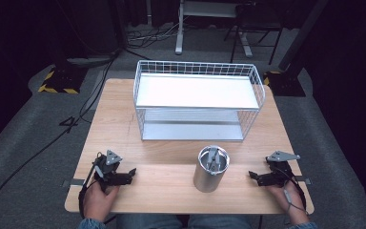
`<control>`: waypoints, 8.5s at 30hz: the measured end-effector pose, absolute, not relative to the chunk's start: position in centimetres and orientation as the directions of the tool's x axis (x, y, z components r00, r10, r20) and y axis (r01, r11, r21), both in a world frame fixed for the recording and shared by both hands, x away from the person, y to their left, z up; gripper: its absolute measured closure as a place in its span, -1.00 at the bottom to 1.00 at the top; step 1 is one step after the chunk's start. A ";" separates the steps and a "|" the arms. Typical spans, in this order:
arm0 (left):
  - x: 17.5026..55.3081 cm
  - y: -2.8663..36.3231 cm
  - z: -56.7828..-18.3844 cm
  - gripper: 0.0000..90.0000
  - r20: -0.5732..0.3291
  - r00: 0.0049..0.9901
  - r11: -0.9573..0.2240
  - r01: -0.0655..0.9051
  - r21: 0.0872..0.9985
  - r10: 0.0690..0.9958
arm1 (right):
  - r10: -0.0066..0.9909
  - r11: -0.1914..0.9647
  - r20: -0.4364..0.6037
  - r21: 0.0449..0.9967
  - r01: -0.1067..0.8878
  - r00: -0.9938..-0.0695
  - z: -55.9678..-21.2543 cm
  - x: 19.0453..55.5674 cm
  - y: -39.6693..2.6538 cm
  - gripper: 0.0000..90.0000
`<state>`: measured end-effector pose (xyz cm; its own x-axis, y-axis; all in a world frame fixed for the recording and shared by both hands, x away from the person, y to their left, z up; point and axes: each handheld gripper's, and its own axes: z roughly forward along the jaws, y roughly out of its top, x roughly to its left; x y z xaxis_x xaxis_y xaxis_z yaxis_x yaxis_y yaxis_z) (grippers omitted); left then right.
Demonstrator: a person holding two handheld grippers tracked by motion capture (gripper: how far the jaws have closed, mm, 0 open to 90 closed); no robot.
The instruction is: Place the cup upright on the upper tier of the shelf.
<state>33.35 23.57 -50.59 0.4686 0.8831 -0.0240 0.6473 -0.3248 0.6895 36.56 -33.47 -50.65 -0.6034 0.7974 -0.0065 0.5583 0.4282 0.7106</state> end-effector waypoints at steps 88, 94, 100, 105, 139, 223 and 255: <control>33.3 23.6 -50.6 -0.75 -0.022 0.467 -0.325 0.647 0.690 0.884 | 0.430 0.351 0.082 0.902 0.251 -0.899 -45.4 32.8 -20.3 -1.00; 33.3 23.6 -50.6 -0.75 -0.022 0.466 -0.324 0.647 0.690 0.884 | 0.431 0.351 0.062 0.907 0.231 -0.900 -46.8 33.3 -19.3 -1.00; 33.3 23.6 -50.6 -0.75 -0.022 0.466 -0.324 0.647 0.690 0.884 | 0.440 0.340 0.054 0.914 0.222 -0.896 -47.4 33.5 -18.8 -1.00; 33.3 23.6 -50.6 -0.75 -0.022 0.466 -0.324 0.648 0.690 0.885 | 0.441 0.325 0.054 0.921 0.215 -0.896 -47.8 33.6 -18.5 -1.00; 33.3 23.6 -50.6 -0.75 -0.021 0.467 -0.325 0.647 0.690 0.884 | 0.450 0.324 0.047 0.922 0.212 -0.892 -47.6 33.6 -18.9 -0.92; 33.3 23.6 -50.6 -0.75 -0.022 0.469 -0.326 0.647 0.689 0.883 | 0.558 0.305 -0.048 0.940 0.151 -0.828 -29.1 40.3 -19.1 -0.92; 33.4 23.6 -50.6 -0.75 -0.023 0.471 -0.327 0.646 0.689 0.882 | 0.656 0.283 -0.048 0.941 0.186 -0.753 -25.1 48.3 -17.6 -0.92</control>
<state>33.36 23.61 -50.58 0.4708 0.8819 -0.0228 0.6464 -0.3273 0.6893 48.29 -17.56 -25.06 -0.7531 0.6561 -0.0483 0.1860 0.2827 0.9410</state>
